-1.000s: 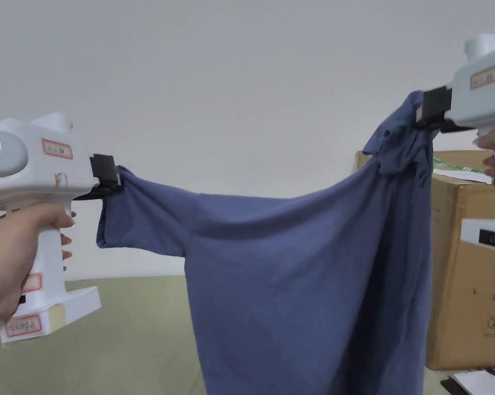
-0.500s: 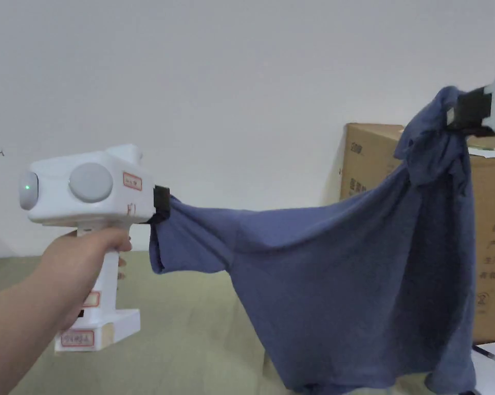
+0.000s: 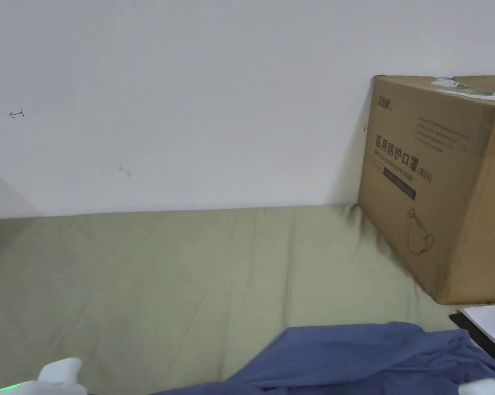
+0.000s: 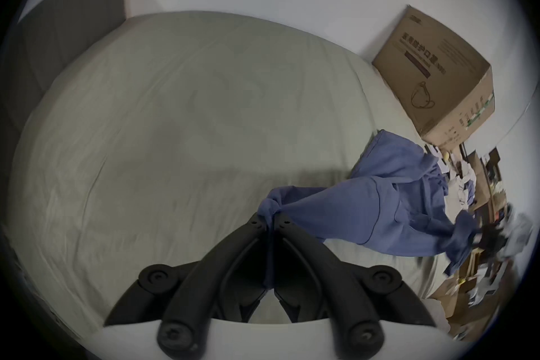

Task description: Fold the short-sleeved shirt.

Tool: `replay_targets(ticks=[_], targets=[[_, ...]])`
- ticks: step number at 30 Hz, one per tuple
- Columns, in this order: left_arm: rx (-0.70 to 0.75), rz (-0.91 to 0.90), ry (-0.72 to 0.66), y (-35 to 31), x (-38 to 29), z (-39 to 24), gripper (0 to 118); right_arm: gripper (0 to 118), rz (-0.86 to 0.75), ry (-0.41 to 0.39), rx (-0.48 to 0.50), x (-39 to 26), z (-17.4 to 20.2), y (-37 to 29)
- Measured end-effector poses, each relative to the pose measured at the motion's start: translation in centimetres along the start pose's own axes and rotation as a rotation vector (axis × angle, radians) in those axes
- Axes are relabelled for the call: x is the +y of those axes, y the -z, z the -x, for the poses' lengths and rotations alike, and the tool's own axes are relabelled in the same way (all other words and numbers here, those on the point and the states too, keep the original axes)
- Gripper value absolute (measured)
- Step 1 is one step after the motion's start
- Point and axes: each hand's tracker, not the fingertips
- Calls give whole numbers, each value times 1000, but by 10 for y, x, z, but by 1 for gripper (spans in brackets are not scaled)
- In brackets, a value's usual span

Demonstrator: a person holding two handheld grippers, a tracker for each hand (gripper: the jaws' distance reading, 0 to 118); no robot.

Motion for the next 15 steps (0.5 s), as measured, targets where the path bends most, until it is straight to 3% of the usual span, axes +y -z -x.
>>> replay_targets(ticks=[2, 6, 8, 12, 13, 14, 15], targets=[[8, -29, 1, -19, -10, 11, 1, 9, 43, -46, 71, -16, 17, -2], [135, -88, 28, -46, -20, 21, 1, 9, 104, -14, 223, -33, 44, 3], [253, -28, 14, -43, -19, 26, 1, 9, 134, 9, 213, -35, 56, 14], [255, 126, -47, -24, -24, 34, 3, 9, 210, 73, 37, -31, 62, 58], [243, 142, -55, -22, -26, 32, 9, 10, 217, 87, 4, -31, 61, 66], [245, 122, -54, -22, -27, 31, 29, 21, 217, 88, -20, -31, 61, 70], [244, 110, -53, -26, -31, 28, 71, 61, 201, 92, -53, -32, 59, 68]])
